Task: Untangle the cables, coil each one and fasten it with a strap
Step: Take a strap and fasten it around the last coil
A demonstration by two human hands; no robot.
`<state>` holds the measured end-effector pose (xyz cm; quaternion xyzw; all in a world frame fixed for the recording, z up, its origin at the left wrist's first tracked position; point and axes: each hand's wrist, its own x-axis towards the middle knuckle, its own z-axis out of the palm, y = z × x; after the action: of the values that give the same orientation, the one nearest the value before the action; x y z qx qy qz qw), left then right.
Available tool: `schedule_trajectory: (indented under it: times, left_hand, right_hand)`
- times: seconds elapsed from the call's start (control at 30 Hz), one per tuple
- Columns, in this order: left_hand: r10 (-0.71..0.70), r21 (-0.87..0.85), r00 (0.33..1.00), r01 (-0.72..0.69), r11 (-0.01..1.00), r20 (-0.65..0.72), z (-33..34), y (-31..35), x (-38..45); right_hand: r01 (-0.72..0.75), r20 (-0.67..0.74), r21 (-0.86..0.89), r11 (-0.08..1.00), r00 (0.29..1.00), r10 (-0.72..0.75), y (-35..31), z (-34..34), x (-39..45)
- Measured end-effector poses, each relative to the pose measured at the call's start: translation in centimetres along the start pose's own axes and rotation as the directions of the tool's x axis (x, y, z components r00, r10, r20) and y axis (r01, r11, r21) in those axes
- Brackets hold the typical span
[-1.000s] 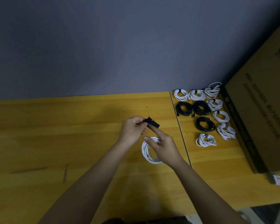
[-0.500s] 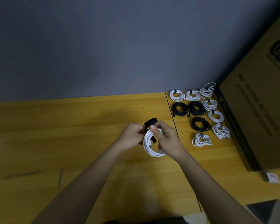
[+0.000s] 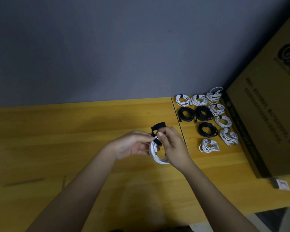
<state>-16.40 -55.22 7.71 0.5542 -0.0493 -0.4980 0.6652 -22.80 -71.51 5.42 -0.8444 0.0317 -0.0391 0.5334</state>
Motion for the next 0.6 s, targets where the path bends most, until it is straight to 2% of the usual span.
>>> schedule_trajectory:
  times: [0.2, 0.33, 0.43, 0.53, 0.6]
  left_hand:
    - [0.107, 0.077, 0.971, -0.092, 0.993, -0.213, 1.5, -1.1, 0.3]
    - [0.148, 0.108, 0.962, -0.126, 0.986, -0.229, 1.8, -1.0, 0.3]
    - [0.170, 0.070, 0.945, -0.156, 0.985, -0.278, 2.1, -1.1, 0.4]
    - [0.171, 0.000, 0.953, -0.177, 0.984, -0.250, 2.2, -1.3, 0.3]
    - [0.195, 0.103, 0.957, -0.176, 0.979, -0.217, 2.0, -1.5, 0.2]
  right_hand:
    - [-0.089, 0.036, 0.108, 0.990, 0.996, 0.085, -0.5, -0.1, -0.1]
    - [-0.111, 0.093, 0.224, 0.968, 0.991, 0.092, -1.0, -0.4, -0.7]
    - [-0.082, 0.026, 0.224, 0.971, 0.997, 0.079, -1.0, 0.0, -0.6]
    - [-0.058, -0.015, 0.211, 0.976, 0.998, 0.062, -0.8, 0.3, -0.5]
    - [-0.046, -0.014, 0.198, 0.979, 0.999, 0.050, -0.7, 0.4, -0.4]
